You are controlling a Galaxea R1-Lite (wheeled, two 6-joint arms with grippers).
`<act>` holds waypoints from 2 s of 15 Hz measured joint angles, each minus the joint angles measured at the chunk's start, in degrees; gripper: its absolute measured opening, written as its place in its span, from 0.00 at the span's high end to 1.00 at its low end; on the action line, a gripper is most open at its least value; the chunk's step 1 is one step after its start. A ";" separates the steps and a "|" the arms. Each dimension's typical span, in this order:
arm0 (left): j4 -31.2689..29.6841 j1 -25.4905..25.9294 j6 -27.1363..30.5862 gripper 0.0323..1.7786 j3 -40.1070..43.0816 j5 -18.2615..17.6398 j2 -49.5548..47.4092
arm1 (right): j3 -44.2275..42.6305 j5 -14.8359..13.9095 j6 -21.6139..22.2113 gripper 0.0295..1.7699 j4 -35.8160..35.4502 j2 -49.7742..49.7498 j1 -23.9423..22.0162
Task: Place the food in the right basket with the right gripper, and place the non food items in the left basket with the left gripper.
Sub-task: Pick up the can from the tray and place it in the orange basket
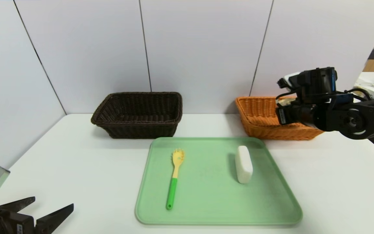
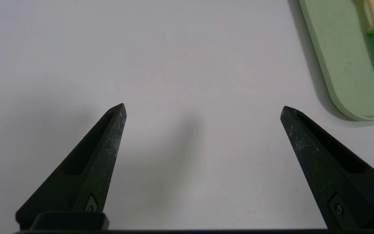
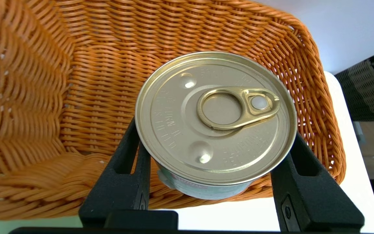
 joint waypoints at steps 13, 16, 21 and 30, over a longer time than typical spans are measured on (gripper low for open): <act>-0.02 0.00 -0.09 0.05 1.19 0.04 -0.02 | -24.89 -0.26 8.24 0.45 31.03 7.41 -1.94; -0.07 -0.01 -0.09 0.05 1.11 0.04 -0.02 | -30.79 -0.15 8.72 0.45 34.77 10.61 -2.04; -0.09 -0.01 -0.11 0.05 1.16 0.04 0.09 | -36.50 -0.09 10.91 0.45 39.05 15.65 -2.40; 0.00 -0.20 -0.09 0.05 1.27 -0.02 0.09 | -37.39 -0.11 12.92 0.45 39.07 19.47 -2.32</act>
